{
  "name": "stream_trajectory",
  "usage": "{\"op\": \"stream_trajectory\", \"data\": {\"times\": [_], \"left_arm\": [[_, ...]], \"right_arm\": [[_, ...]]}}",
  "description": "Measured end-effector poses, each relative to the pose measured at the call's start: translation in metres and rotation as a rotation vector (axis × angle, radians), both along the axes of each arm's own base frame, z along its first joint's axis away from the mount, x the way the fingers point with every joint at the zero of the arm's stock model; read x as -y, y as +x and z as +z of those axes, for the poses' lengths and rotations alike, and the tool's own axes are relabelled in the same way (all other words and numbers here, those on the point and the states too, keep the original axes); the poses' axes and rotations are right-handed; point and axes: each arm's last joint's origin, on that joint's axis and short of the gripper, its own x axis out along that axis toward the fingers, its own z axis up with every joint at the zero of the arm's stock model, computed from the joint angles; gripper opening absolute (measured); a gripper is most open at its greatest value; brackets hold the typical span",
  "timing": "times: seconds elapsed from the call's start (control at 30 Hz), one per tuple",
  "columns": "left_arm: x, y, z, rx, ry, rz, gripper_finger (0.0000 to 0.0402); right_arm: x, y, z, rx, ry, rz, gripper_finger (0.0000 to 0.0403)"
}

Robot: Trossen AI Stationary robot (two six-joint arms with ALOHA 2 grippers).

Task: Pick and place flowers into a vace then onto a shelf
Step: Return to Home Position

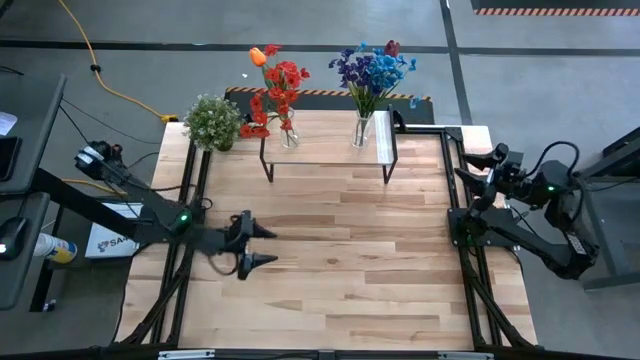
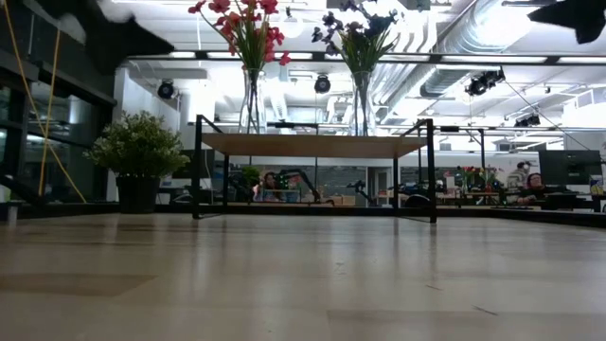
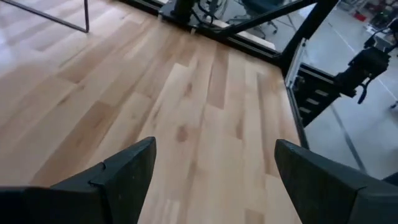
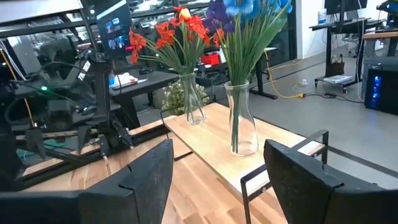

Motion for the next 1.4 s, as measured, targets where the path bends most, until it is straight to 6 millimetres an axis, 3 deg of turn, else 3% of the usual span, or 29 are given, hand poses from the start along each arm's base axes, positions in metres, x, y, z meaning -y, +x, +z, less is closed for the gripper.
{"op": "stream_trajectory", "data": {"times": [0.13,0.27,0.4,0.57,0.83,1.13,1.4], "left_arm": [[-0.021,0.008,-0.012,-0.005,0.036,-0.009,0.0360],[-0.042,0.003,-0.005,0.044,0.109,0.035,0.0360],[-0.063,-0.016,0.008,0.136,0.172,0.081,0.0360],[-0.080,-0.053,0.021,0.189,0.197,0.095,0.0360],[-0.091,-0.088,0.022,0.202,0.201,0.107,0.0360],[-0.089,-0.080,-0.015,0.246,0.215,0.134,0.0360],[-0.090,-0.081,-0.027,0.257,0.199,0.165,0.0360]], "right_arm": [[0.005,0.008,-0.015,0.032,-0.019,0.003,0.0239],[0.012,0.020,-0.027,0.028,-0.014,0.025,0.0237],[0.015,0.024,-0.033,0.032,-0.013,0.015,0.0236],[0.015,0.023,-0.032,0.031,-0.015,0.009,0.0236],[0.013,0.020,-0.027,0.047,0.000,0.019,0.0240],[0.028,0.046,-0.057,0.125,0.012,0.062,0.0239],[0.037,0.059,-0.084,0.140,0.065,0.080,0.0239]]}}
